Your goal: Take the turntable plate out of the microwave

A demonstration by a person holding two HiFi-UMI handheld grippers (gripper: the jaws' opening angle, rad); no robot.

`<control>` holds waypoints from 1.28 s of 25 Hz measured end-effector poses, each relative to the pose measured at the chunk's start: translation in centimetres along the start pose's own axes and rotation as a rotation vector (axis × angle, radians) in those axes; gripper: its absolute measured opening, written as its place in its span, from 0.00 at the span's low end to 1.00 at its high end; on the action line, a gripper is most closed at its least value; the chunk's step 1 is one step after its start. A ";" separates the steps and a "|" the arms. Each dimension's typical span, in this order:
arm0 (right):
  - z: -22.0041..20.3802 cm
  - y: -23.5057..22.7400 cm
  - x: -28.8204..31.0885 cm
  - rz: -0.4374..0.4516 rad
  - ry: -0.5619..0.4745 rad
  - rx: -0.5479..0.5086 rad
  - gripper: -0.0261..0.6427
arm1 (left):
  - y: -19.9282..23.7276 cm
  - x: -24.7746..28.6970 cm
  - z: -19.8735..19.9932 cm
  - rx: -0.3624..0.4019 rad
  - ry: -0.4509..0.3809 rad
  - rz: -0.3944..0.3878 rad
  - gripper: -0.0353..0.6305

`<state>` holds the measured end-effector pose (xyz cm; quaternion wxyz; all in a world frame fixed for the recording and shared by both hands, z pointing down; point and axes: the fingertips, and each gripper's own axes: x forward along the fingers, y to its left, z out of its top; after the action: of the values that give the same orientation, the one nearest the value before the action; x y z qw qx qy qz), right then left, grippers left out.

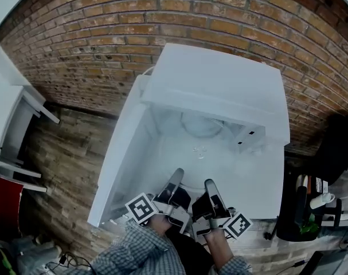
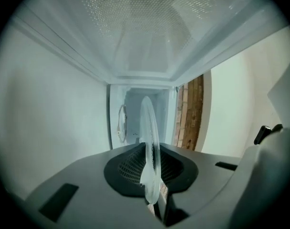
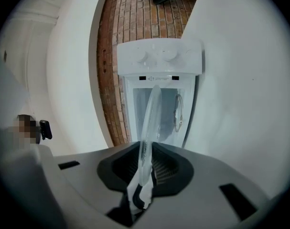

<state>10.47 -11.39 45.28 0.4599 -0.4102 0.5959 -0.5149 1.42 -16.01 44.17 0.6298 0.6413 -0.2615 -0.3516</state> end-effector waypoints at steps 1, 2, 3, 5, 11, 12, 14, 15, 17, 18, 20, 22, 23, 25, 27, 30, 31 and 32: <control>-0.2 0.5 -0.6 0.007 0.003 -0.004 0.13 | -0.4 -0.5 -0.4 -0.004 -0.004 -0.010 0.11; -0.4 1.0 -1.2 0.014 0.006 -0.007 0.13 | -0.8 -1.1 -0.9 -0.010 -0.009 -0.018 0.11; -0.5 1.5 -1.9 0.022 0.010 -0.012 0.13 | -1.2 -1.7 -1.4 -0.016 -0.016 -0.024 0.11; -0.8 2.4 -3.1 0.037 0.022 -0.025 0.13 | -1.8 -3.0 -2.2 -0.021 -0.029 -0.033 0.11; -2.1 4.4 -7.1 0.063 0.031 -0.039 0.13 | -3.9 -6.6 -4.8 0.009 -0.044 -0.075 0.11; -2.4 4.6 -7.8 0.068 0.034 -0.039 0.13 | -4.1 -7.2 -5.2 0.012 -0.048 -0.078 0.11; -3.0 5.1 -8.9 0.075 0.037 -0.039 0.13 | -4.5 -8.6 -5.7 0.011 -0.057 -0.083 0.11; -3.4 5.3 -9.4 0.077 0.037 -0.038 0.13 | -4.7 -9.2 -5.9 0.009 -0.061 -0.085 0.11; -4.2 5.9 -10.2 0.081 0.038 -0.036 0.13 | -5.1 -10.3 -6.2 0.001 -0.065 -0.091 0.11; -4.5 6.1 -10.7 0.081 0.039 -0.038 0.13 | -5.4 -10.8 -6.4 -0.005 -0.065 -0.093 0.11; -5.2 6.6 -11.6 0.083 0.040 -0.044 0.14 | -5.7 -11.9 -6.7 -0.016 -0.058 -0.096 0.12; -5.9 7.1 -12.3 0.082 0.040 -0.044 0.14 | -6.1 -12.7 -6.9 -0.023 -0.047 -0.098 0.12; -6.2 7.3 -12.6 0.080 0.037 -0.040 0.14 | -6.3 -13.1 -7.0 -0.023 -0.042 -0.097 0.12; -6.8 7.6 -12.9 0.079 0.032 -0.039 0.14 | -6.8 -13.8 -6.9 -0.017 -0.034 -0.095 0.12; -7.2 7.9 -12.9 0.082 0.030 -0.047 0.14 | -7.2 -14.1 -6.6 -0.012 -0.031 -0.099 0.12; -7.6 8.4 -12.9 0.096 0.023 -0.042 0.14 | -7.7 -14.2 -6.5 -0.013 -0.021 -0.106 0.12; -7.7 8.6 -12.9 0.100 0.018 -0.044 0.14 | -7.9 -14.3 -6.5 -0.012 -0.014 -0.109 0.12; -7.8 8.8 -13.0 0.105 0.012 -0.047 0.14 | -8.2 -14.3 -6.5 -0.009 -0.005 -0.114 0.12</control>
<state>5.91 4.10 38.55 0.4726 -0.3860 0.6314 -0.4785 -3.19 -0.23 37.55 0.6111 0.6514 -0.2246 -0.3896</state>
